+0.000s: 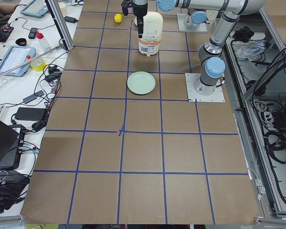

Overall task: Press rice cooker button
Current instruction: 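Raise the right gripper away as the cooker lid pops open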

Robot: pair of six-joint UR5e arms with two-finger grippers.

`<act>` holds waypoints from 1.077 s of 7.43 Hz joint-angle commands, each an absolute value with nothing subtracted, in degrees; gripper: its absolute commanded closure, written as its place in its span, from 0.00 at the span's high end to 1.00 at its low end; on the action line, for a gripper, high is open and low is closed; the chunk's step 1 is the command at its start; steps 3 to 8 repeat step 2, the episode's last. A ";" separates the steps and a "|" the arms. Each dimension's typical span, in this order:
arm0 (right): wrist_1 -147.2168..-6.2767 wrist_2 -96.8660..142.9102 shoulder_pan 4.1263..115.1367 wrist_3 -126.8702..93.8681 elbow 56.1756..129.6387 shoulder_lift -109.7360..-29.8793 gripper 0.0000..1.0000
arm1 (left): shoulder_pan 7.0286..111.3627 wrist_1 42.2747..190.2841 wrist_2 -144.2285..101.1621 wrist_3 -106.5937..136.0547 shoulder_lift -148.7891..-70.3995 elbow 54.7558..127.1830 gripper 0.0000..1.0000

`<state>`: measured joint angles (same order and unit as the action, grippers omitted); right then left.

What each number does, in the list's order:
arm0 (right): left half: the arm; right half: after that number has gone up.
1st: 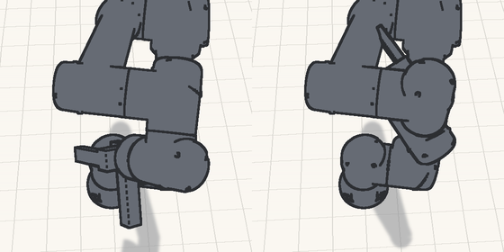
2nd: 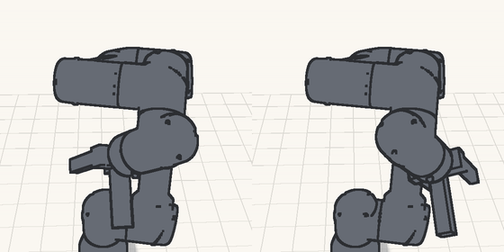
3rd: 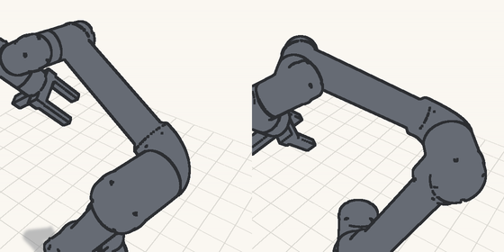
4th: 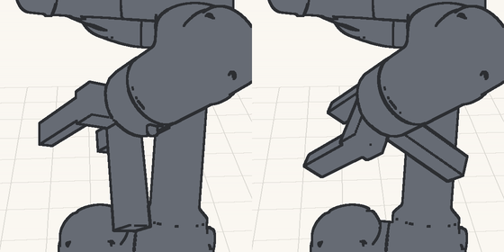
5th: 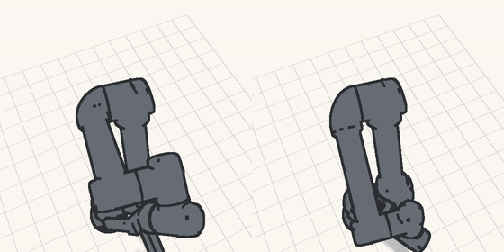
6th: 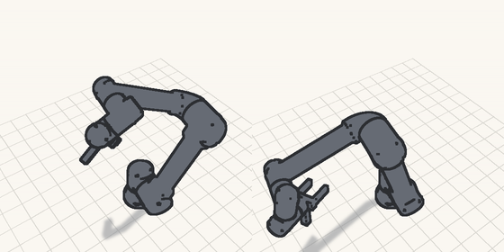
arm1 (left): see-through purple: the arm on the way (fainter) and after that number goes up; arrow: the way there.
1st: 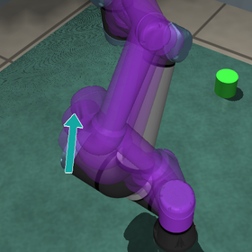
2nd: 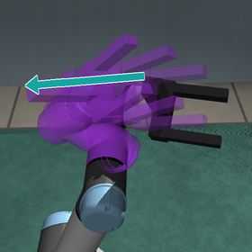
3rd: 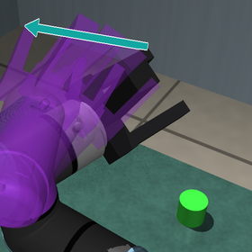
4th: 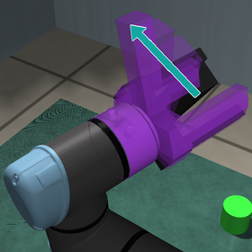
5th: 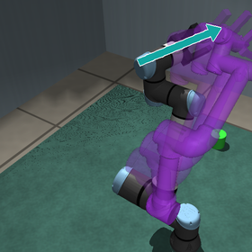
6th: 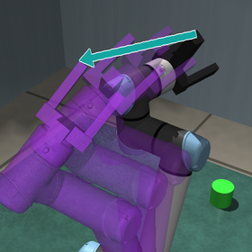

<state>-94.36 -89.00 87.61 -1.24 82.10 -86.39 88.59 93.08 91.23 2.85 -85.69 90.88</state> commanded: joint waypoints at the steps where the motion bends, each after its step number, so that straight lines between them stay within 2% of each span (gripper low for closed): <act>1: -94.39 -89.03 87.54 -1.23 82.18 -86.40 1.00 | 88.59 93.08 91.23 2.81 -85.69 90.88 1.00; 8: -94.39 -88.95 87.54 -1.23 82.26 -86.31 1.00 | 88.59 93.08 91.23 2.81 -85.69 90.88 1.00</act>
